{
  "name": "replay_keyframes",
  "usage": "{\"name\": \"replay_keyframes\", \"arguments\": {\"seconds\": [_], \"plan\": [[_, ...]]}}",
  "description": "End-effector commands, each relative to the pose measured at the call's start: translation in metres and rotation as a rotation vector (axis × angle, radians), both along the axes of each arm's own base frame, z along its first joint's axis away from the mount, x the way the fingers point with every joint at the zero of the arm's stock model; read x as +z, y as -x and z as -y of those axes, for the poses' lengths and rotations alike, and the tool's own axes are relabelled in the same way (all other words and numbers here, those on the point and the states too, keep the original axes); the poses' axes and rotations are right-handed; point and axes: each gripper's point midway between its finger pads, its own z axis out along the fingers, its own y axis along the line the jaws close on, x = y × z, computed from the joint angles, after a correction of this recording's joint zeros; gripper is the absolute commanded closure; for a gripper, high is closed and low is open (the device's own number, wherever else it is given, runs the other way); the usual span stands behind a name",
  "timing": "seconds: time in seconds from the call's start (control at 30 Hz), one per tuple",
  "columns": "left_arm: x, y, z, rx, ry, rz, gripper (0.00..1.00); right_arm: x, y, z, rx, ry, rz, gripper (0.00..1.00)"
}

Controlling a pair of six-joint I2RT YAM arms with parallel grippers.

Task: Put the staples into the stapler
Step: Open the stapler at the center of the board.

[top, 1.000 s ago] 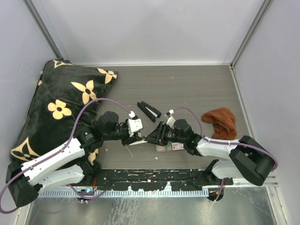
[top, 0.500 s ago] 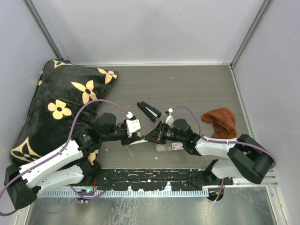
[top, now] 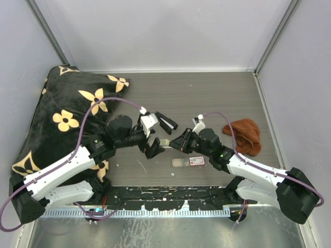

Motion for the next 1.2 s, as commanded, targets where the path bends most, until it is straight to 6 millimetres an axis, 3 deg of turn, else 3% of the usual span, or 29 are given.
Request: {"name": "replay_keyframes", "arguments": {"seconds": [0.0, 0.17, 0.27, 0.4, 0.53, 0.6, 0.8, 1.0, 1.17], "plan": [[0.061, -0.027, 0.016, 0.249, 0.188, -0.171, 0.02, 0.020, -0.023, 0.013, -0.102, 0.090, 0.123, 0.99], [0.062, -0.044, 0.028, 0.439, 0.269, -0.363, 0.02, 0.018, -0.029, 0.020, -0.152, 0.148, 0.141, 0.99], [0.046, -0.047, 0.030, 0.511, 0.231, -0.397, 0.00, 0.016, -0.031, 0.024, -0.174, 0.173, 0.145, 0.99], [0.022, -0.046, 0.037, 0.533, 0.157, -0.425, 0.07, 0.011, -0.031, 0.025, -0.177, 0.195, 0.139, 0.99], [0.010, -0.046, 0.043, 0.539, 0.110, -0.431, 0.07, 0.007, -0.030, 0.026, -0.174, 0.210, 0.134, 0.99], [-0.007, -0.050, 0.044, 0.563, 0.047, -0.427, 0.06, 0.007, -0.029, 0.026, -0.170, 0.211, 0.135, 0.99], [-0.033, -0.058, 0.047, 0.584, -0.038, -0.421, 0.04, 0.011, -0.027, 0.024, -0.164, 0.205, 0.148, 0.99], [-0.047, -0.059, 0.043, 0.602, -0.056, -0.419, 0.03, 0.013, -0.026, 0.027, -0.168, 0.205, 0.151, 0.99], [-0.060, -0.055, 0.023, 0.649, -0.097, -0.408, 0.00, 0.016, -0.025, 0.033, -0.187, 0.210, 0.159, 0.99]]}}
